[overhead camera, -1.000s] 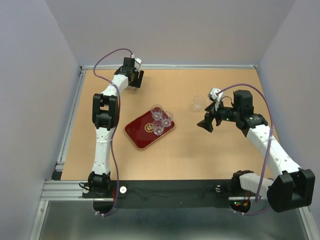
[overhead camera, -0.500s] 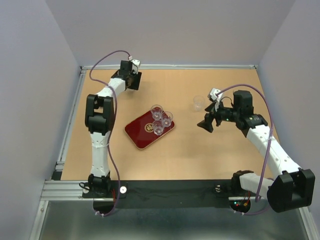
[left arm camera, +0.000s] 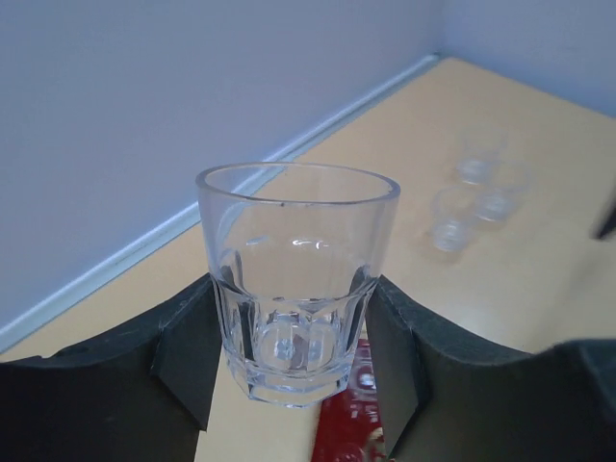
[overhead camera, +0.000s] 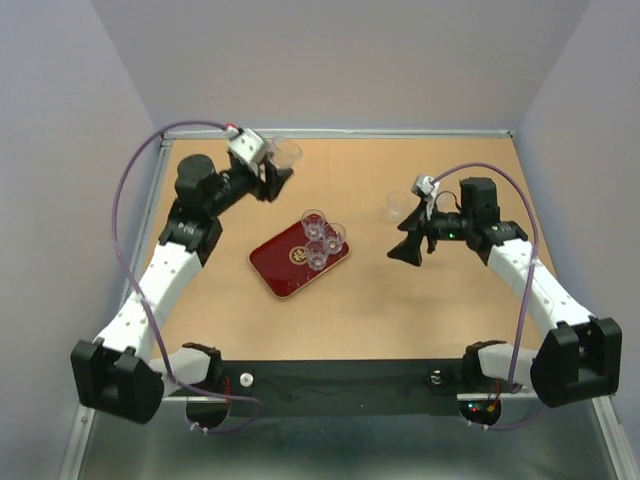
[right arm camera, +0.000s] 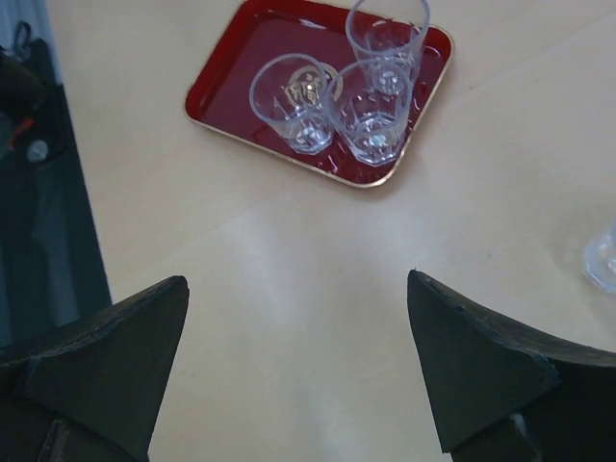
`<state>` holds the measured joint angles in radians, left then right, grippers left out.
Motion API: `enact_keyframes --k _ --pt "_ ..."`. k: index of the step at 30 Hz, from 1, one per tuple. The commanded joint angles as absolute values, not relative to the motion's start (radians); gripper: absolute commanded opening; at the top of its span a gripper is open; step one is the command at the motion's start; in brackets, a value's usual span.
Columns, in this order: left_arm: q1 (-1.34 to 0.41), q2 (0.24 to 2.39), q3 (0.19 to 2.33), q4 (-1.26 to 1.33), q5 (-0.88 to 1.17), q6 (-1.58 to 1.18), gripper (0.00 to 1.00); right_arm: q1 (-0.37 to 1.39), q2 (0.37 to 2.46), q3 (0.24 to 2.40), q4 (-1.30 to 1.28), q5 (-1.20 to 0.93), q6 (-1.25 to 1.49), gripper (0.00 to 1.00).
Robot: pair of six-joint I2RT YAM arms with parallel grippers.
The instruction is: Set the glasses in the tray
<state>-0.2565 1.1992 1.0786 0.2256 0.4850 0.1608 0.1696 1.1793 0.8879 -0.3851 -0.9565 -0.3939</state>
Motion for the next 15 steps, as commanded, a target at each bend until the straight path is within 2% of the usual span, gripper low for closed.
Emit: enact_keyframes --k 1,6,10,15 --pt "-0.406 1.073 0.861 0.281 0.723 0.296 0.05 0.169 1.264 1.049 -0.363 -1.122 -0.203 1.0" --pt "-0.549 0.867 0.706 0.377 0.723 0.337 0.03 0.237 1.351 1.221 -0.361 -1.229 -0.003 1.0" --pt "-0.6 0.76 0.606 0.416 0.715 0.353 0.03 0.34 1.364 1.276 -0.362 -1.191 0.133 1.0" --pt "-0.649 0.692 0.566 0.417 0.718 0.333 0.03 0.417 1.35 1.289 -0.362 -1.14 0.16 1.0"
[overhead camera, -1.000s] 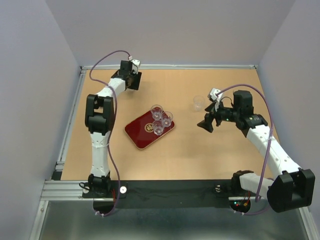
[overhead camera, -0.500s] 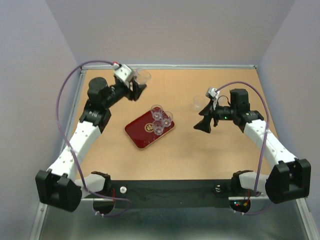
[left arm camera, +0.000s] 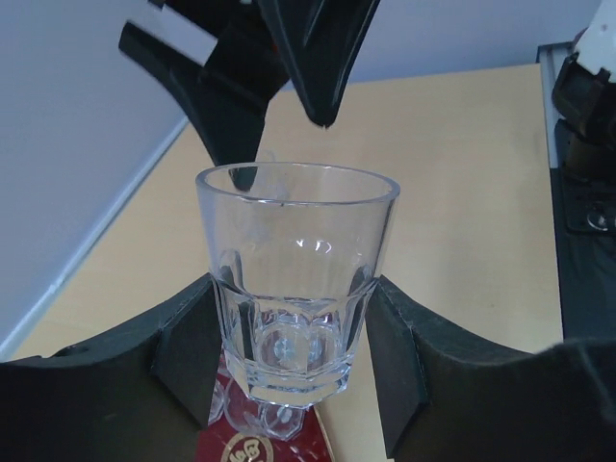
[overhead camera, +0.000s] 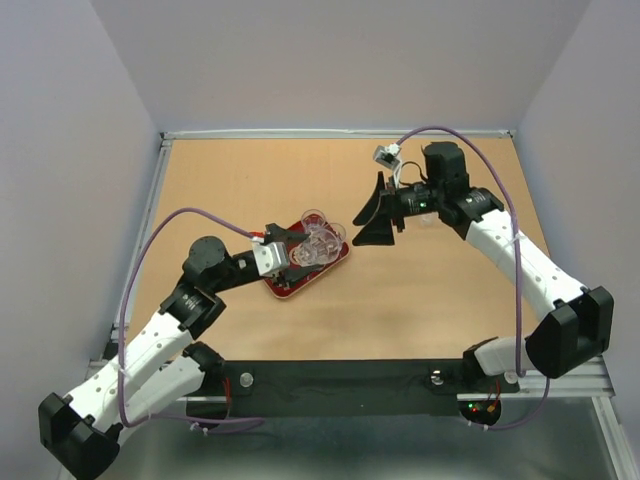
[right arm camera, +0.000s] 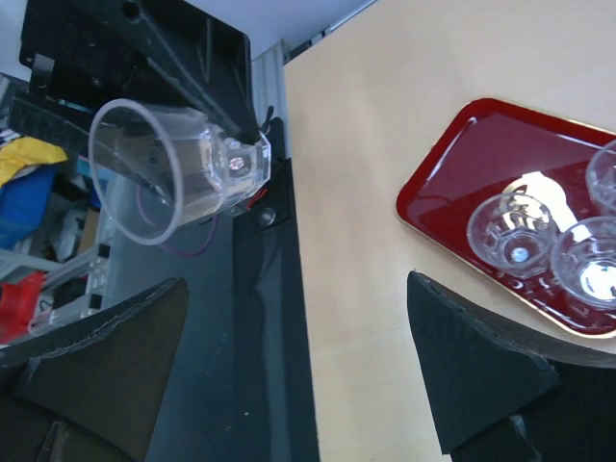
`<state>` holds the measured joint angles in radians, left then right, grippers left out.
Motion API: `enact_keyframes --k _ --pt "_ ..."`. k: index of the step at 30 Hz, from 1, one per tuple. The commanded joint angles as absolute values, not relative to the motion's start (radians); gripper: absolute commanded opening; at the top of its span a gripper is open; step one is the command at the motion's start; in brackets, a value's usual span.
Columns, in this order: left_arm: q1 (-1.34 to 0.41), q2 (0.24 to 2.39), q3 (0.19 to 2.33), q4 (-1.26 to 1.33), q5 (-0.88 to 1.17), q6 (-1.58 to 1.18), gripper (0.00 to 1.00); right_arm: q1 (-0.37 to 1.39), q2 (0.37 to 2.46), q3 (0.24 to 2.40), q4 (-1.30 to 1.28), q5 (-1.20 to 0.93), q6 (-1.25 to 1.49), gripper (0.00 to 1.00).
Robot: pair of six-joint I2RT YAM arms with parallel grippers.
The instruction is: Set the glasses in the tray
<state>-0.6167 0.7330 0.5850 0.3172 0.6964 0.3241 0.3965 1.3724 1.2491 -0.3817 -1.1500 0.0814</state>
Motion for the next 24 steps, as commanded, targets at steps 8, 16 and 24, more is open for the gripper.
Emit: enact_keyframes --k 8,16,24 --pt "-0.719 0.693 0.545 0.423 0.652 0.328 0.02 0.437 1.362 1.322 -0.362 -1.157 0.179 0.96" --pt "-0.735 0.739 0.552 0.443 0.615 0.324 0.02 0.463 1.35 1.299 -0.362 -1.141 0.179 0.73" --pt "-0.741 0.776 0.558 0.454 0.585 0.31 0.01 0.503 1.361 1.299 -0.364 -1.127 0.179 0.58"
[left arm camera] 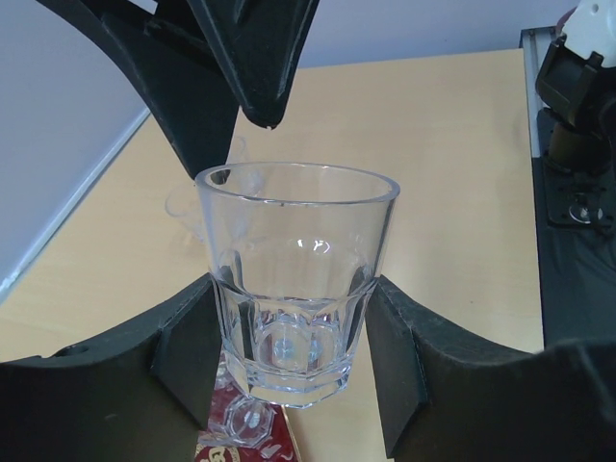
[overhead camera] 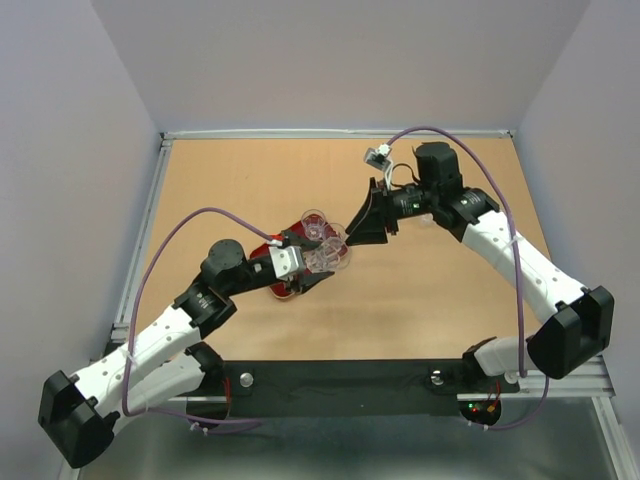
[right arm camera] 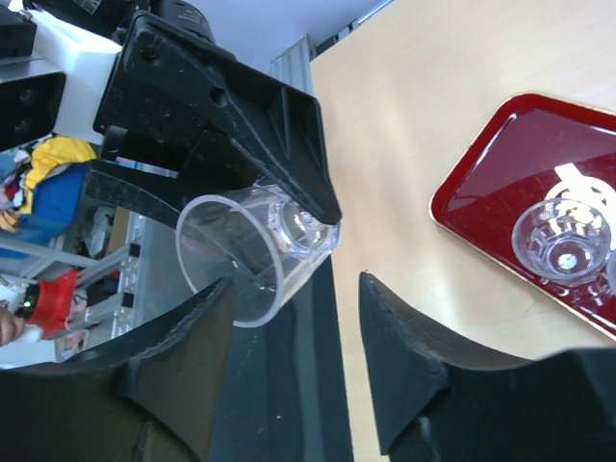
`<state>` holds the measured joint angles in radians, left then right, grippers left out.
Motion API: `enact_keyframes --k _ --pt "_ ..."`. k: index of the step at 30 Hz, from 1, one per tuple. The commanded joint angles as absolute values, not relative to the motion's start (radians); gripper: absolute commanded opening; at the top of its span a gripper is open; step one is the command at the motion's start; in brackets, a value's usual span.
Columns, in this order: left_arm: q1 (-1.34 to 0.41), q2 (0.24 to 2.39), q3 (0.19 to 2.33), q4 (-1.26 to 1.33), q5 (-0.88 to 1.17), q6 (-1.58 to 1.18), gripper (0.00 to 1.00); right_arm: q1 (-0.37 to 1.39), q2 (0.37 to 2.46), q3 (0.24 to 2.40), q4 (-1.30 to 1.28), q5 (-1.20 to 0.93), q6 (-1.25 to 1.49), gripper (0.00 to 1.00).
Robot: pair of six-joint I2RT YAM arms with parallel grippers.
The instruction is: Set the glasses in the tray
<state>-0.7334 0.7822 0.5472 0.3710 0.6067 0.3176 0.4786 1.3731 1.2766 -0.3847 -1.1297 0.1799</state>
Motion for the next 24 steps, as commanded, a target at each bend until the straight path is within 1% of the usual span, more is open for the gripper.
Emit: enact_keyframes --k 1,8,9,11,12,15,18,21,24 --pt "-0.741 0.776 0.56 0.454 0.581 0.308 0.01 0.509 1.362 1.299 -0.364 -1.121 0.176 0.57" --pt "-0.744 0.796 0.563 0.46 0.555 0.298 0.01 0.543 1.368 1.296 -0.377 -1.098 0.156 0.49" --pt "-0.745 0.798 0.564 0.46 0.552 0.296 0.01 0.546 1.368 1.296 -0.38 -1.094 0.153 0.45" --pt "-0.746 0.801 0.565 0.46 0.548 0.296 0.01 0.551 1.37 1.31 -0.399 -1.08 0.134 0.41" --pt "-0.746 0.804 0.565 0.46 0.545 0.296 0.01 0.557 1.371 1.316 -0.411 -1.072 0.123 0.37" --pt "-0.747 0.807 0.565 0.46 0.531 0.293 0.01 0.58 1.381 1.342 -0.474 -1.019 0.062 0.33" --pt "-0.747 0.808 0.563 0.462 0.514 0.29 0.01 0.607 1.394 1.365 -0.544 -0.934 -0.039 0.22" --pt "-0.747 0.811 0.56 0.465 0.511 0.287 0.01 0.627 1.402 1.385 -0.586 -0.855 -0.078 0.16" --pt "-0.747 0.813 0.557 0.465 0.509 0.281 0.03 0.634 1.41 1.413 -0.606 -0.79 -0.113 0.01"
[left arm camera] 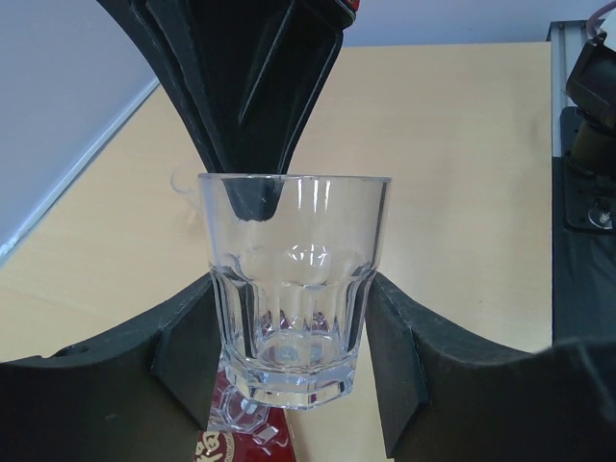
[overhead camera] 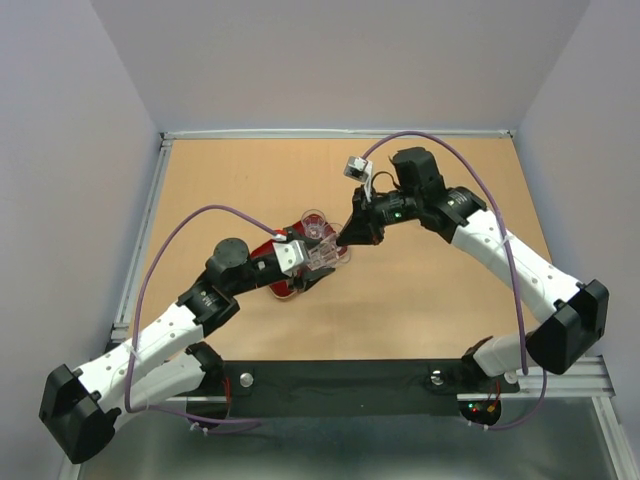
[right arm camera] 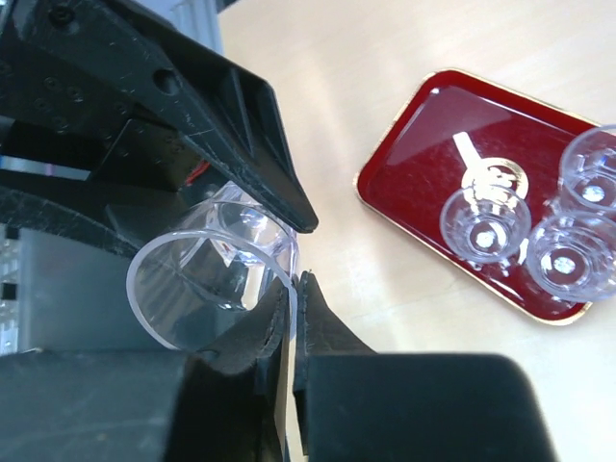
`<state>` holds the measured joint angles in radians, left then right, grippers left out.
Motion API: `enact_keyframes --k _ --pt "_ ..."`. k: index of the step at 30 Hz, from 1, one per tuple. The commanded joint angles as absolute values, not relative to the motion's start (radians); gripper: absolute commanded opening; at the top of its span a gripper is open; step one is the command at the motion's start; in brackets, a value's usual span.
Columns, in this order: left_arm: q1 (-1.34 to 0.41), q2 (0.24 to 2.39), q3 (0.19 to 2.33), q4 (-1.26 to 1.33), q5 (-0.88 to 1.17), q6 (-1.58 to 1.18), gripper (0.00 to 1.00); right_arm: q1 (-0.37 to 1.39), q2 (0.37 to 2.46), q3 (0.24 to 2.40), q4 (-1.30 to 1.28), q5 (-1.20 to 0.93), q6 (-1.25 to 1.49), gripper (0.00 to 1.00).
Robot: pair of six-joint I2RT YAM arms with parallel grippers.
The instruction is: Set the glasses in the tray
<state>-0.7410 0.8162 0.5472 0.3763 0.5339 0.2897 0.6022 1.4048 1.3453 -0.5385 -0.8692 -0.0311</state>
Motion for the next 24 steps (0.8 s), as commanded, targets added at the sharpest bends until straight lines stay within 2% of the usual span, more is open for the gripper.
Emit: enact_keyframes --k 1,3,4,6,9,11,12,13,24 --pt "-0.747 0.813 0.557 0.465 0.509 0.278 0.08 0.634 1.414 1.422 -0.617 -0.763 -0.133 0.0" --pt "-0.747 0.808 0.555 0.466 0.502 0.269 0.18 0.634 1.419 1.446 -0.629 -0.75 -0.153 0.0" --pt "-0.747 0.804 0.554 0.469 0.499 0.261 0.26 0.635 1.42 1.466 -0.635 -0.75 -0.172 0.01" --pt "-0.747 0.787 0.548 0.475 0.491 0.253 0.32 0.635 1.422 1.485 -0.64 -0.758 -0.184 0.0" --pt "-0.747 0.759 0.537 0.482 0.486 0.249 0.54 0.635 1.428 1.508 -0.646 -0.799 -0.199 0.0" --pt "-0.747 0.749 0.526 0.485 0.488 0.249 0.74 0.634 1.43 1.514 -0.646 -0.813 -0.206 0.0" --pt "-0.747 0.738 0.526 0.485 0.488 0.25 0.89 0.634 1.433 1.52 -0.647 -0.816 -0.207 0.01" --pt "-0.747 0.733 0.525 0.483 0.483 0.249 0.99 0.634 1.434 1.525 -0.649 -0.813 -0.21 0.0" --pt "-0.747 0.539 0.528 0.279 0.304 0.362 0.99 0.635 1.468 1.597 -0.683 -0.695 -0.264 0.01"
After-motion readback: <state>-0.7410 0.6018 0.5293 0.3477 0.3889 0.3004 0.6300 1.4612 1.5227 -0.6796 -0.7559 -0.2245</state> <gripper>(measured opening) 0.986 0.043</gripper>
